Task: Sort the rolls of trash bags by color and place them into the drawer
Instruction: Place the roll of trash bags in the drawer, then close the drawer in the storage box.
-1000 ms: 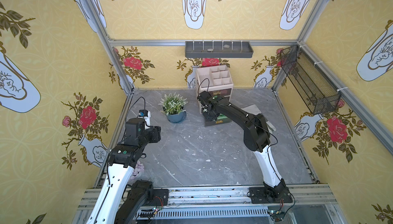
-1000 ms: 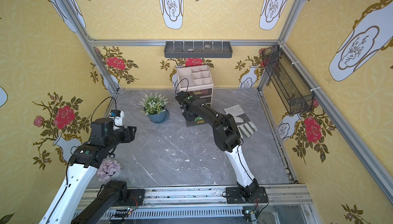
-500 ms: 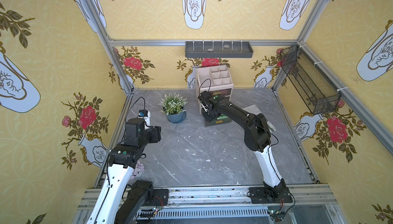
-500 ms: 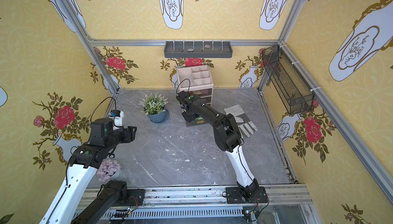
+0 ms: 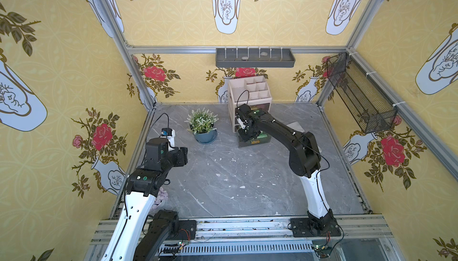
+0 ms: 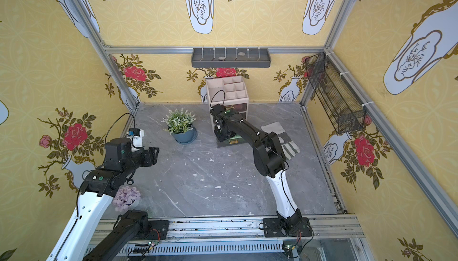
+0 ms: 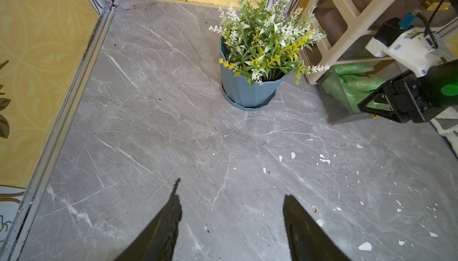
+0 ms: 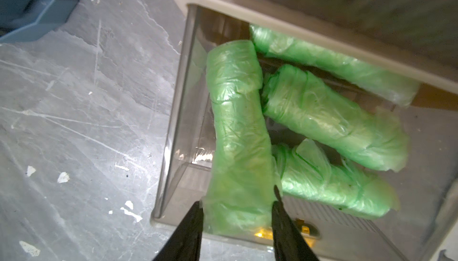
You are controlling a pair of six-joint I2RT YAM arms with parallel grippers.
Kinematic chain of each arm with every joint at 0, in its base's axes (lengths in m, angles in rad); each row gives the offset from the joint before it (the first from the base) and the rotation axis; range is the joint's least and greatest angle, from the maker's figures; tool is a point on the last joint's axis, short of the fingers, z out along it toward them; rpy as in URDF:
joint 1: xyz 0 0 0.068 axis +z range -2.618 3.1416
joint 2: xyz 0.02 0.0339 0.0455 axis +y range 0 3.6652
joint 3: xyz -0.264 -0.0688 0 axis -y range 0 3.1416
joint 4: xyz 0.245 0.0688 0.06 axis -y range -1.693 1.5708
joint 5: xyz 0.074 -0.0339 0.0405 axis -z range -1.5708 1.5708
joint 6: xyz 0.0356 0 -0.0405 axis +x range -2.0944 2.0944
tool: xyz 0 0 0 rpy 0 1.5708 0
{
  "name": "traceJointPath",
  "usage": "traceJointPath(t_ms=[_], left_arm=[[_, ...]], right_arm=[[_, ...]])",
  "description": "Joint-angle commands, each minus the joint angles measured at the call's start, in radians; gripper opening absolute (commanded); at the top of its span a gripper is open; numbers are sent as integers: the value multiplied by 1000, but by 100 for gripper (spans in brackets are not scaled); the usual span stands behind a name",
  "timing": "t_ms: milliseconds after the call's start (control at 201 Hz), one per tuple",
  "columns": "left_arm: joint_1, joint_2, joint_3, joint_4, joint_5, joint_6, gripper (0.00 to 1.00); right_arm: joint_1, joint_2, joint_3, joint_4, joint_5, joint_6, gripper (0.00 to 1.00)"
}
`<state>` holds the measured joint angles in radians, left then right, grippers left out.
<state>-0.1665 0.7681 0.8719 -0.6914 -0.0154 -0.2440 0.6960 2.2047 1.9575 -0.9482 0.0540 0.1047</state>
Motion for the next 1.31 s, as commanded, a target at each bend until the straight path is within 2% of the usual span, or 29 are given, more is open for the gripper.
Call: traceJointPath(t_ms=[0, 214, 373, 528, 677, 881, 1071, 1145, 1245, 1310], left_arm=[[0, 0, -7, 11, 3, 3, 67], [1, 2, -3, 11, -3, 4, 67], [0, -2, 10, 11, 8, 0, 66], [1, -7, 47, -24, 0, 0, 66], [1, -19, 71, -43, -10, -9, 67], [1, -4, 123, -63, 25, -31, 65], [-2, 102, 280, -52, 131, -96, 54], [-43, 189, 378, -38, 147, -116, 50], [-211, 341, 542, -39, 21, -86, 51], [-295, 466, 670, -55, -3, -71, 51]], right_arm=[[-15, -30, -27, 49, -81, 36, 48], [-48, -68, -91, 106, -166, 68, 49], [-55, -135, -136, 140, -180, 84, 49], [-69, -241, -229, 214, -230, 106, 65], [-79, -292, -292, 254, -261, 126, 71], [-79, -364, -347, 279, -230, 146, 70], [-86, -621, -589, 442, -124, 243, 70], [-106, -741, -722, 530, -123, 304, 70], [-153, -874, -857, 603, -156, 388, 70], [-190, -939, -906, 603, -169, 444, 68]])
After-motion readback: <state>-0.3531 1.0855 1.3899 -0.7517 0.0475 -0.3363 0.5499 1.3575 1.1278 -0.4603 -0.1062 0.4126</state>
